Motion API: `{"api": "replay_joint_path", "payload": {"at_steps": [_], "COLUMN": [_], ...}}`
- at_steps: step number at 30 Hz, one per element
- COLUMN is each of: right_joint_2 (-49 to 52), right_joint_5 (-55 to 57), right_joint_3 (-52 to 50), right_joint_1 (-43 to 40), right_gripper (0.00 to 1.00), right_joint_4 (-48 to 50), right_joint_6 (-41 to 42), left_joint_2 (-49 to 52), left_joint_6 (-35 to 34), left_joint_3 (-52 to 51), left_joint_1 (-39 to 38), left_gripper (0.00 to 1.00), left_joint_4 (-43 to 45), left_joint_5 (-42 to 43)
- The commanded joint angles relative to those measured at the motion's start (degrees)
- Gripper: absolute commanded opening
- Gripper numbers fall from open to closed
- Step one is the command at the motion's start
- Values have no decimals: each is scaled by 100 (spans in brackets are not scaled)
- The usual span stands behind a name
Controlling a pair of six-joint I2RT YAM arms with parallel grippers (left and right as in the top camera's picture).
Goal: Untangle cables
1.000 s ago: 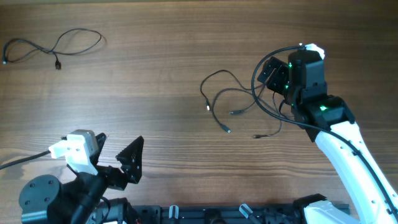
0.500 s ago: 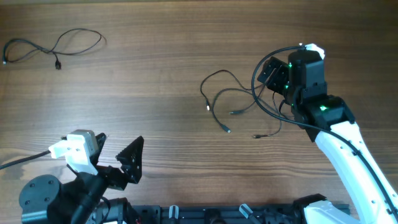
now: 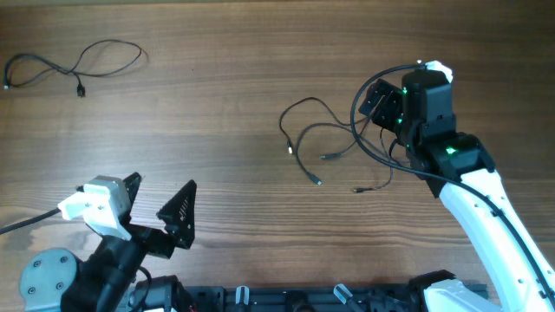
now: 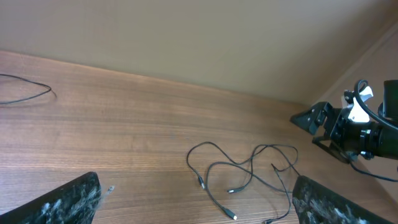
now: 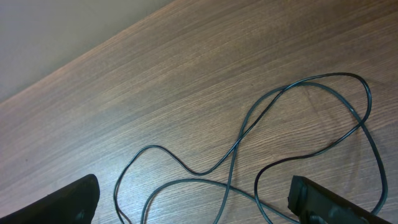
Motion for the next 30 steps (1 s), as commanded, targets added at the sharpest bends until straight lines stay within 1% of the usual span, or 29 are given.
{"api": "replay_joint_path", "payload": {"at_steps": [1, 5, 10, 16, 24, 25, 26, 27, 28, 30], "right_joint_2": [-4, -4, -4, -4, -4, -4, -4, -4, -4, -4], "right_joint_5": [118, 118, 120, 120, 118, -13, -380, -789, -1475, -1609], "right_joint_3": [2, 2, 2, 2, 2, 2, 2, 2, 2, 2], "right_joint_1": [-13, -13, -13, -13, -13, -13, -13, -13, -13, -13], "right_gripper": [100, 100, 100, 100, 100, 100, 100, 100, 100, 100], "right_joint_4": [15, 15, 15, 15, 15, 46, 61, 57, -50, -131], "right_joint_6": [59, 57, 59, 59, 42, 203, 546, 914, 1222, 1355], "left_joint_2": [-24, -24, -24, -24, -24, -26, -26, -24, -24, -24], "left_joint_6": [-31, -31, -31, -31, -31, -31, -31, -31, -31, -31], "left_joint_3": [-17, -17, -17, -17, -17, -17, -17, -17, -17, -17], "left_joint_1": [-31, -31, -31, -31, -31, -31, -31, -31, -31, -31], "left_gripper": [100, 100, 100, 100, 100, 100, 100, 100, 100, 100], "left_joint_4": [-256, -966, -1473, -1676, -1683, -1683, -1683, -1683, -1683, -1683], "left_joint_5": [48, 48, 48, 48, 48, 48, 48, 48, 48, 48]}}
